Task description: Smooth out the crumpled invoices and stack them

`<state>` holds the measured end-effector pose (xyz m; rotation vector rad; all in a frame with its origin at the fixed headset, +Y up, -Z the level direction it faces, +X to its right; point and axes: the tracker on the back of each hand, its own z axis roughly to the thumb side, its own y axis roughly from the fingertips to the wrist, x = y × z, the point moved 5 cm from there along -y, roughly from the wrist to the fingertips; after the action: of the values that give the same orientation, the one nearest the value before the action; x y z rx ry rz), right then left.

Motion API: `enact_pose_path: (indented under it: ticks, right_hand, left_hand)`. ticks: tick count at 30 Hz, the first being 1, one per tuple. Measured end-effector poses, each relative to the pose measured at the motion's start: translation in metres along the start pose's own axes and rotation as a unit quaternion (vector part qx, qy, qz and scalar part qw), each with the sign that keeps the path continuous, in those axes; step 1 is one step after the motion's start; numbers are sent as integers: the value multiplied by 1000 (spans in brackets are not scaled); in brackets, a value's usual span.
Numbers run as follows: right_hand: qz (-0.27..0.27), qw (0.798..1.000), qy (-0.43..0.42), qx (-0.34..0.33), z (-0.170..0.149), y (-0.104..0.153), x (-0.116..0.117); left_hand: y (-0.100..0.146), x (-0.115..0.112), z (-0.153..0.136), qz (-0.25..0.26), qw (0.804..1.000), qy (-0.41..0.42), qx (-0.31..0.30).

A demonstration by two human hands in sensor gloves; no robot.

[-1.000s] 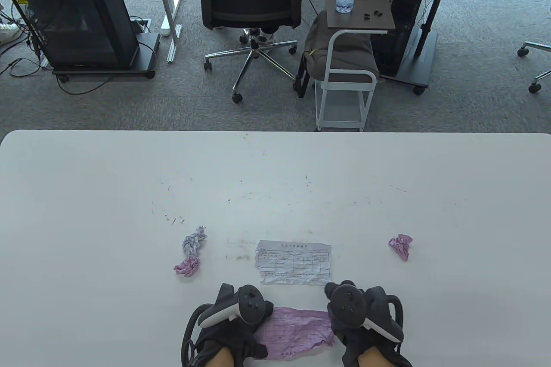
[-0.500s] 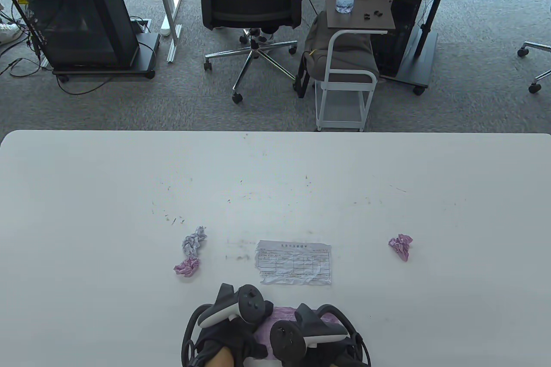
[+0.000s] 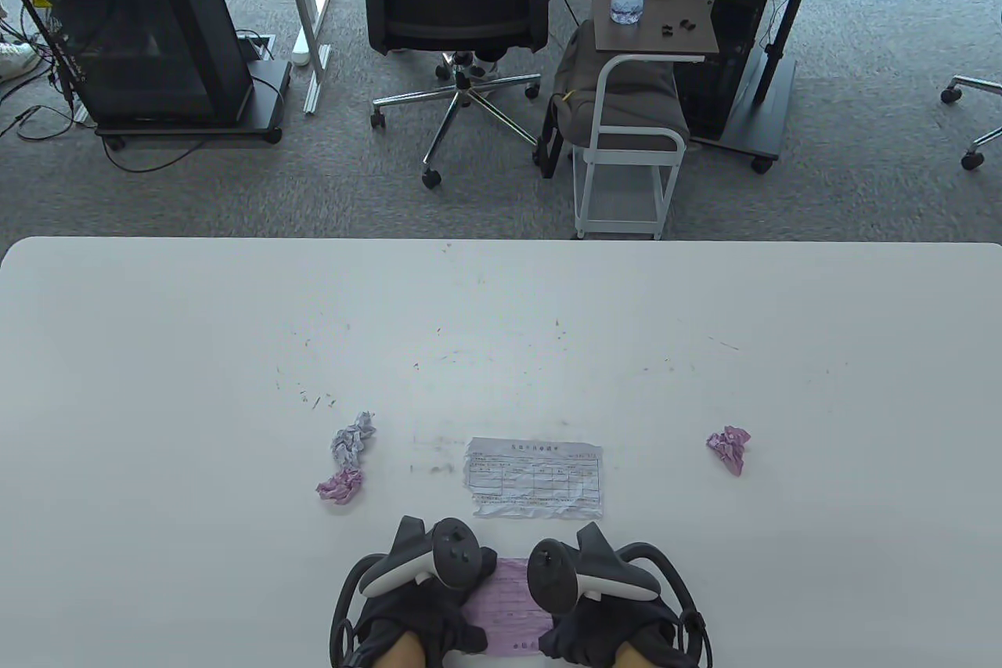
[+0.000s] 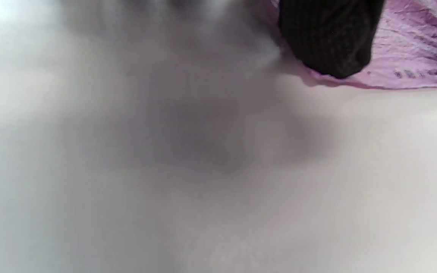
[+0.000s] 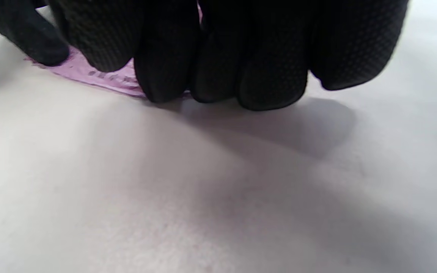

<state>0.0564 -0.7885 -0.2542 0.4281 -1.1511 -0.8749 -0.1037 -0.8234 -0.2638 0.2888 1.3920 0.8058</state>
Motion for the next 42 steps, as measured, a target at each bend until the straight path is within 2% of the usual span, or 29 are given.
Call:
enact_pose_path:
  ticks: [3, 5, 7, 9, 10, 11, 15, 19, 22, 28, 30, 33, 35, 37, 38, 40, 42]
  right_hand:
    - [-9, 999, -31, 3, -13, 3, -1]
    - [-46, 997, -57, 2, -26, 11, -11]
    - [-111, 991, -74, -13, -32, 24, -25]
    - [-176, 978, -93, -62, -28, 36, -38]
    - [-185, 972, -110, -94, -21, 39, -41]
    - [-183, 970, -116, -112, -15, 39, -40]
    - [-109, 980, -83, -142, 8, 22, -23]
    - [-105, 989, -45, -96, 3, 9, -17]
    - [-112, 988, -75, -73, -5, 9, -18]
    - [-27, 998, -51, -9, -19, 8, -5]
    - [-18, 999, -50, 2, -22, 8, -3]
    - [-61, 995, -69, -24, -23, 12, -10]
    - [-96, 990, -76, -65, -19, 19, -18]
    - [-123, 979, -108, -120, -10, 26, -24]
    - [-142, 967, -143, -157, -3, 29, -29]
    - [-126, 958, -178, -187, 9, 30, -29]
    - [-100, 968, -148, -179, 14, 26, -23]
  left_hand:
    - [0, 0, 0, 1, 1000, 0, -1]
    - [0, 0, 0, 1, 1000, 2, -3]
    - [0, 0, 1, 0, 1000, 0, -2]
    - [-1, 0, 0, 0, 1000, 2, -2]
    - [-1, 0, 0, 1, 1000, 3, -3]
    - [-1, 0, 0, 0, 1000, 3, -3]
    - [0, 0, 0, 1, 1000, 2, -3]
    - [-1, 0, -1, -1, 1000, 2, -2]
    - [0, 0, -1, -1, 1000, 2, -1]
    - [0, 0, -1, 0, 1000, 1, 1]
    - [0, 0, -1, -1, 1000, 2, 0]
    - [0, 0, -1, 0, 1000, 3, -1]
    - [-1, 0, -1, -1, 1000, 3, -1]
    - [-1, 0, -1, 0, 1000, 3, -1]
    - [-1, 0, -1, 0, 1000, 4, -2]
    - [-1, 0, -1, -1, 1000, 4, -2]
    - [-1, 0, -1, -1, 1000, 3, -2]
